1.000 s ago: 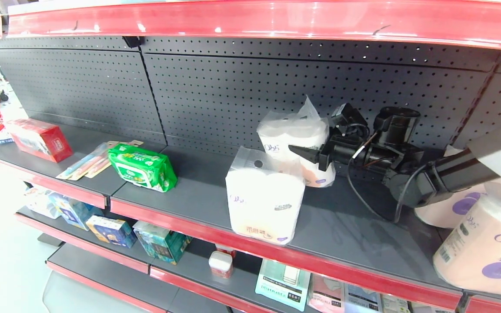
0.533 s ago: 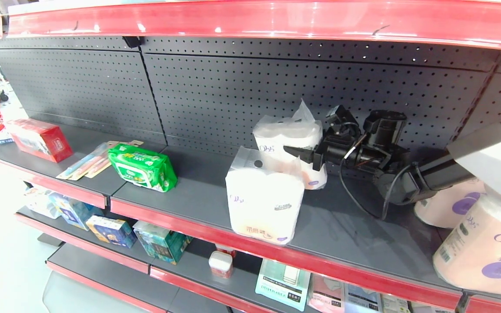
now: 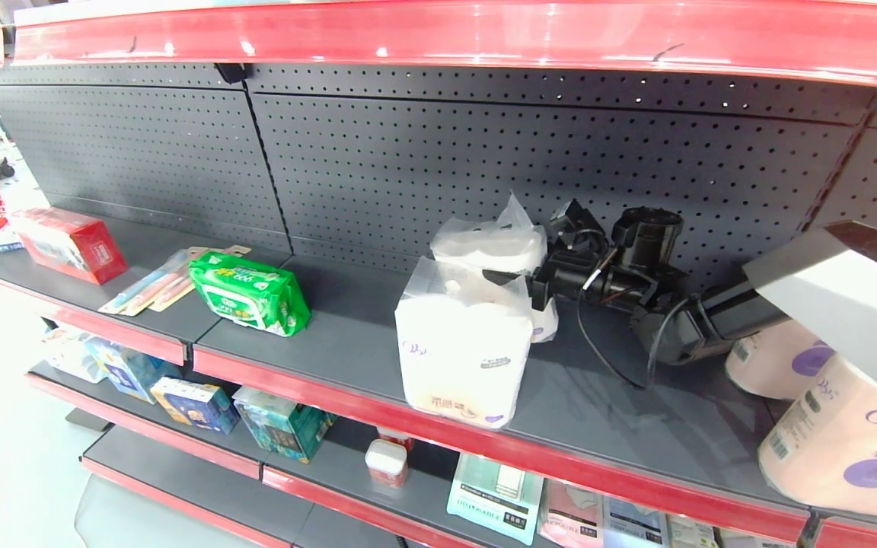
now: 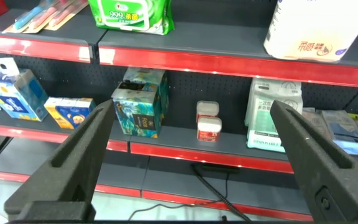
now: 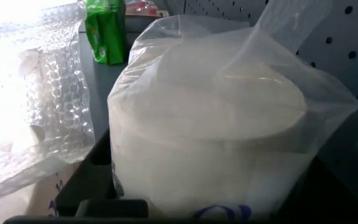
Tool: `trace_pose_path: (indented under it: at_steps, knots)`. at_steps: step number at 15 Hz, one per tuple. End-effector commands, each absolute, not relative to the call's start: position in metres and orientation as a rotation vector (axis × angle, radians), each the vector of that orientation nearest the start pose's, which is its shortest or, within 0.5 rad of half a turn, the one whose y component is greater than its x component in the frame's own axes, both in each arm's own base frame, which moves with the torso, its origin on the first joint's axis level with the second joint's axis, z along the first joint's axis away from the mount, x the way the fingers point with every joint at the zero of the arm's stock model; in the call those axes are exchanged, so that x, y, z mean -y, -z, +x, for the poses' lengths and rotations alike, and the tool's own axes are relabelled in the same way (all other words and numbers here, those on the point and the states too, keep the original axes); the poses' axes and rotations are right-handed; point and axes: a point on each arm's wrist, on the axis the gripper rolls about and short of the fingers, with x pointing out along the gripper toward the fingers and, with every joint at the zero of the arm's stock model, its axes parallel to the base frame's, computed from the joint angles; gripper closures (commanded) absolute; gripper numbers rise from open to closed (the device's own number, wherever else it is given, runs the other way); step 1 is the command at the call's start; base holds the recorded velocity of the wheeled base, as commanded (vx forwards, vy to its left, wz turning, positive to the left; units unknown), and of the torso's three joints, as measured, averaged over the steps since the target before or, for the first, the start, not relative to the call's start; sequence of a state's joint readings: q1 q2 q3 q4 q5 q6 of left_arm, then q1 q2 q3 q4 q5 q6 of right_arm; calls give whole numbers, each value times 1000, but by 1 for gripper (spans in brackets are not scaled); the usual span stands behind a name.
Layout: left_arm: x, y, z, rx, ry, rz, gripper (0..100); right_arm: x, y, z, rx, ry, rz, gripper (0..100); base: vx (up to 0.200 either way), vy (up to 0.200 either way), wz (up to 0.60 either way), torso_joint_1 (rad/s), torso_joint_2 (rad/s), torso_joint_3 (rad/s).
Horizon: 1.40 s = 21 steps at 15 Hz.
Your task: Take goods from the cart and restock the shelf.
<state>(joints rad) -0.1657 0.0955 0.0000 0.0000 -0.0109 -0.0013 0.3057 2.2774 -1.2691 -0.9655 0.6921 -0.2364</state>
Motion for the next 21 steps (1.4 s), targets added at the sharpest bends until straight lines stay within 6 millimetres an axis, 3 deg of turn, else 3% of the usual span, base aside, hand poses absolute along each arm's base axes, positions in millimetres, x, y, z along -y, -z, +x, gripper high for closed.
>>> trace_pose_path:
  at_steps: [1,10,16,21]
  knots:
    - [-2,-77,-15,-97,176,6,0,-152,-113,424,65,-1006,-199,100,0,0,0,0,0,0]
    - [-2,-77,-15,-97,176,6,0,-152,-98,433,37,-1003,-183,100,0,0,0,0,0,0]
    - [-2,-77,-15,-97,176,6,0,-131,-97,439,49,-959,-226,100,0,0,0,0,0,0]
    - [-2,-77,-15,-97,176,6,0,-125,-93,433,13,-954,-219,100,0,0,0,0,0,0]
